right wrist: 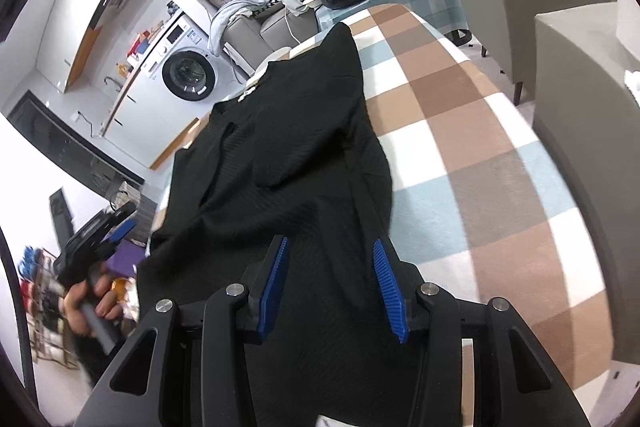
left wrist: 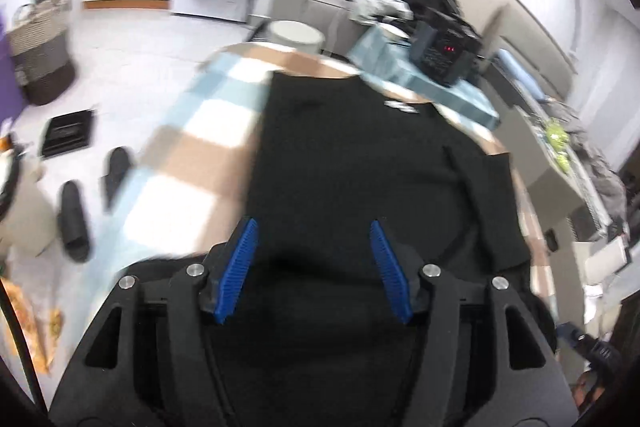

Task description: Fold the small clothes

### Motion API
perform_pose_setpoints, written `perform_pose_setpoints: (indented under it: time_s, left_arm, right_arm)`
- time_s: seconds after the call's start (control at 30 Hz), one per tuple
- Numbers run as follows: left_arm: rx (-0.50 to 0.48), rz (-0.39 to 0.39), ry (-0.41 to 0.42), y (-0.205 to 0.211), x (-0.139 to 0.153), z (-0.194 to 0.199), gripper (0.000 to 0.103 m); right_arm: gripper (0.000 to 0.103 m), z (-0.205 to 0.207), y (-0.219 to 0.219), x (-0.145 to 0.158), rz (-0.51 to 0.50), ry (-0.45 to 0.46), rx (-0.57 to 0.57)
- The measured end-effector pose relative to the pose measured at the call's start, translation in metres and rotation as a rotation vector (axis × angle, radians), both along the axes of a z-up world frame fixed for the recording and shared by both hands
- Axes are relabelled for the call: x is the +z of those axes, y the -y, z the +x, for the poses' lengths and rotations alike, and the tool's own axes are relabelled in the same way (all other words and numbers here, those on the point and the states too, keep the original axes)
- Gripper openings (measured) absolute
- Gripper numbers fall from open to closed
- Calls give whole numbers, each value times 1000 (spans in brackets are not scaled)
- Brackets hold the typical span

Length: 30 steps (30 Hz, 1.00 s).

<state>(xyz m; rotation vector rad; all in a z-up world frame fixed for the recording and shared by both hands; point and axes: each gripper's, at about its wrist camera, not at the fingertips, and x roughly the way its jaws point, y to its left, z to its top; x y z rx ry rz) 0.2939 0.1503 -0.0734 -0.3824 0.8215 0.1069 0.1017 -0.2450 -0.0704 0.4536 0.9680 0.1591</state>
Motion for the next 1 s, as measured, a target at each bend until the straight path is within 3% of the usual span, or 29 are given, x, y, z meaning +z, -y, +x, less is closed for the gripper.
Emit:
perform_pose_setpoints:
  time_s: [0.2, 0.4, 0.67, 0.87, 0.9, 1.0]
  left_arm:
    - [101, 72, -63, -45, -23, -74, 59]
    - [134, 89, -120, -70, -47, -126, 60]
    - [104, 135, -200, -67, -79, -129, 60]
    - [76, 187, -195, -56, -87, -118, 60]
    - [65, 187, -186, -53, -87, -118, 55]
    - [20, 149, -152, -48, -83, -119, 6]
  right_arm:
    - [51, -21, 8, -13, -27, -44, 24]
    - [51, -40, 12, -26, -15, -71, 44]
    - [52, -56, 15, -30, -14, -83, 35]
    - [52, -63, 15, -34, -12, -92, 29]
    - [53, -64, 14, -34, -15, -93, 32]
    - [53, -64, 12, -37, -30, -98, 31]
